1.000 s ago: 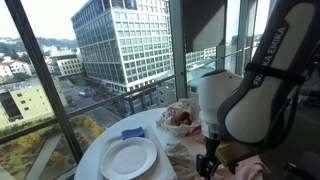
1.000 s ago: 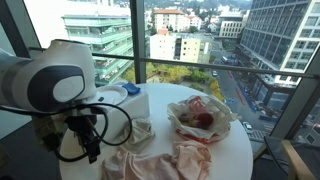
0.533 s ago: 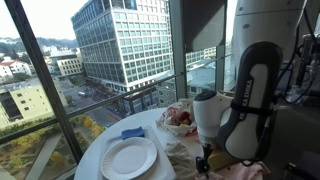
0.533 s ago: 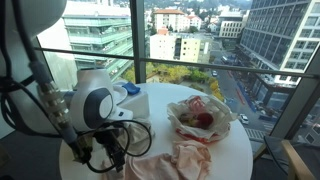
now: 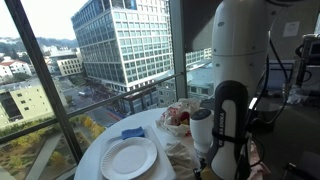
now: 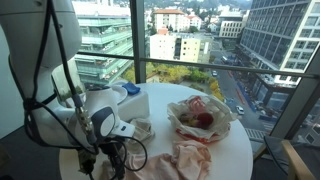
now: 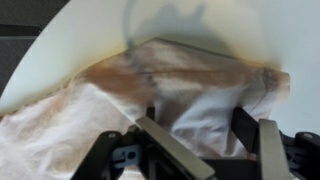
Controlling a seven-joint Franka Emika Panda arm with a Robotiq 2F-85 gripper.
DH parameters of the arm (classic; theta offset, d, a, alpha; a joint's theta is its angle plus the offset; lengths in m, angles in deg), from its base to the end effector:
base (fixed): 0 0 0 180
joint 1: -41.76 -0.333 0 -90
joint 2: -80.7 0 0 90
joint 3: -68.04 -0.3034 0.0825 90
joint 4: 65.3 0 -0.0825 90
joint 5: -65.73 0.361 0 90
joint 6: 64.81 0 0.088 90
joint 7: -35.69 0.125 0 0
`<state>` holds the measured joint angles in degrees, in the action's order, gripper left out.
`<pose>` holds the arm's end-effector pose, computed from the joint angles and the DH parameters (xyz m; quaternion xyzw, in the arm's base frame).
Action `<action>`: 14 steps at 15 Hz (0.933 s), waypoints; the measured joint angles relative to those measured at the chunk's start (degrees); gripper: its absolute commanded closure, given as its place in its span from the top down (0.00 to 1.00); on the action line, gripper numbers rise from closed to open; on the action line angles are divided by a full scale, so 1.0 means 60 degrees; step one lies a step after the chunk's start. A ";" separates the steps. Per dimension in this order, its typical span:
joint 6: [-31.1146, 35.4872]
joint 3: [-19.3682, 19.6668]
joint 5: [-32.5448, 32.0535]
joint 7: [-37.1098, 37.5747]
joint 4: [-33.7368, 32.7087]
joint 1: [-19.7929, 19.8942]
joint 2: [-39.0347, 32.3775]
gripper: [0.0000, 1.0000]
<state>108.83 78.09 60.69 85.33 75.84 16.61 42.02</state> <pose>0.4031 0.0971 0.0280 0.9681 -0.2382 -0.0122 0.0766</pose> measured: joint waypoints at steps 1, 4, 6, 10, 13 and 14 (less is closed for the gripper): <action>0.0115 0.0025 0.0130 -0.0057 -0.0022 -0.0060 -0.0146 0.43; 0.0260 0.0174 0.0612 -0.0274 0.0021 -0.0265 -0.0278 0.19; 0.0260 0.0219 0.0926 -0.0394 0.0138 -0.0309 -0.0186 0.05; 0.0154 0.0894 0.1266 -0.0428 0.0534 -0.0829 0.0246 0.03; -0.0147 0.2599 0.1251 -0.0426 0.0924 -0.1978 0.0578 0.03; -0.0311 0.3348 0.1212 -0.0426 0.1007 -0.2471 0.0614 0.03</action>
<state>106.96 98.18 67.96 82.77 81.89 1.78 45.71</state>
